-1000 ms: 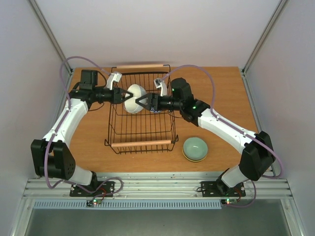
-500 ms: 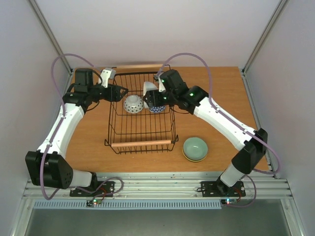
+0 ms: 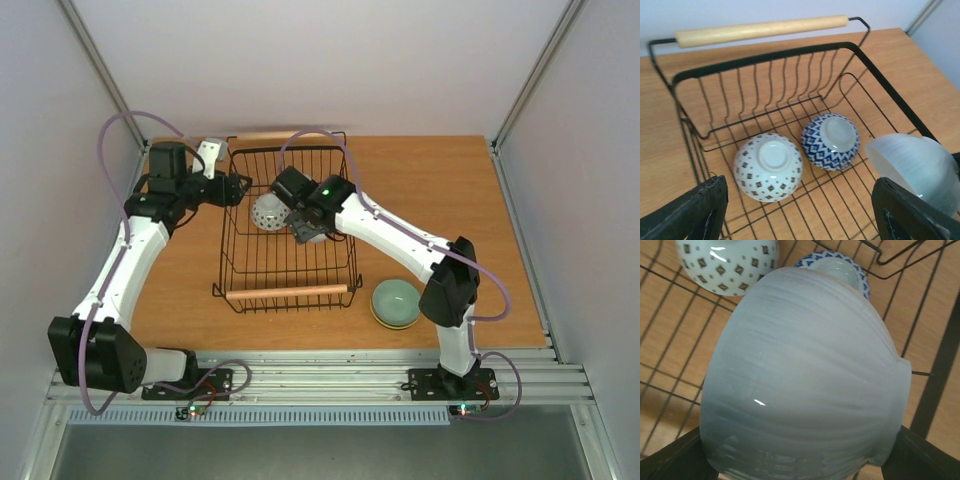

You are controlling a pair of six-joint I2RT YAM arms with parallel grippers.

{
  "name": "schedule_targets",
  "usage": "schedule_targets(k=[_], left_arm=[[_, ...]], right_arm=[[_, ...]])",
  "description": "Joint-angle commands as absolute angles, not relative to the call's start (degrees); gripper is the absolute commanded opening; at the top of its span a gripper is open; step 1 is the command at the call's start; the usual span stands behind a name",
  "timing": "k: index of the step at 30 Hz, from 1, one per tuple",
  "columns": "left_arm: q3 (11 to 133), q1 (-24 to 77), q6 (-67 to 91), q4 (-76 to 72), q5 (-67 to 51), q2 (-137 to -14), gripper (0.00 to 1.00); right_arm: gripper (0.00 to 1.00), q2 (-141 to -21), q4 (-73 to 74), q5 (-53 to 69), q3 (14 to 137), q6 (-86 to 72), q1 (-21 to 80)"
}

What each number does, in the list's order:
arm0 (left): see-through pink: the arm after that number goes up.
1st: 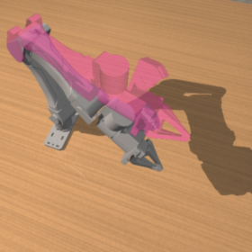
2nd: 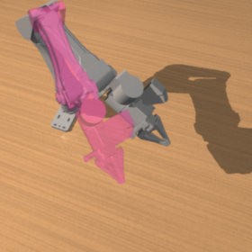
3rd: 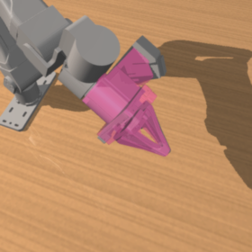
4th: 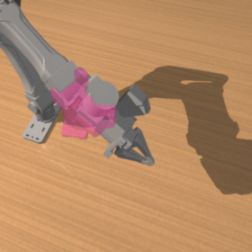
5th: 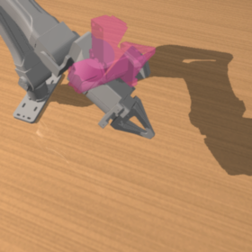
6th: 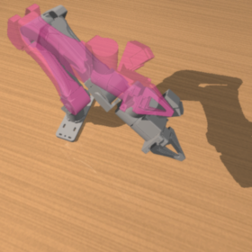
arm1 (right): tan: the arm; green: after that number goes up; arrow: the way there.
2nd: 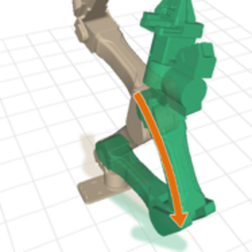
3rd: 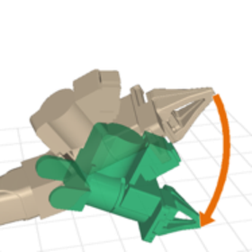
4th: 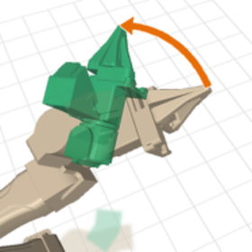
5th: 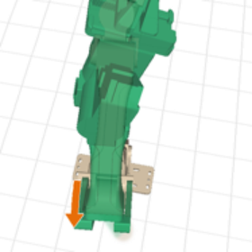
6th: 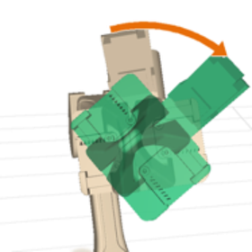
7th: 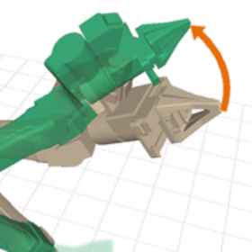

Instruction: Load the bowls into the dish rack

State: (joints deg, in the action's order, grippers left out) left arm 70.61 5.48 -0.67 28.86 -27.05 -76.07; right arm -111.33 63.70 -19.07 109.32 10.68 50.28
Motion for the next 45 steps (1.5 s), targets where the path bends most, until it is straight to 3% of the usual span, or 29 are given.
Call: schedule_targets(k=[1,6,11,24,39,41,45], left_arm=[[70.7,5.1,0.9,25.5,-15.3,-74.0,0.79],[71.4,3.4,2.0,25.2,-0.6,-73.1,0.8],[71.2,-1.2,3.9,24.9,3.7,-71.8,0.82],[70.5,-3.5,5.6,24.5,-2.0,-72.0,0.84],[70.6,-3.7,5.4,24.8,-4.4,-71.7,0.85],[70.5,-3.8,5.4,24.6,-4.4,-71.8,0.85],[70.3,-3.8,5.4,24.4,-4.8,-71.9,0.85]], right_arm=[[0.01,-113.7,69.8,-29.4,115.8,12.6,52.1],[0.02,-118.0,74.4,-32.8,119.9,13.1,54.5],[0.01,-121.0,77.6,-33.9,121.5,12.8,55.3],[0.01,-122.0,79.6,-34.0,114.7,11.4,56.3],[0.02,-131.6,83.0,-35.0,120.2,12.0,55.7],[0.08,-132.4,83.2,-34.9,121.2,12.2,55.7],[0.42,-133.0,82.6,-34.0,122.2,12.8,55.7]])
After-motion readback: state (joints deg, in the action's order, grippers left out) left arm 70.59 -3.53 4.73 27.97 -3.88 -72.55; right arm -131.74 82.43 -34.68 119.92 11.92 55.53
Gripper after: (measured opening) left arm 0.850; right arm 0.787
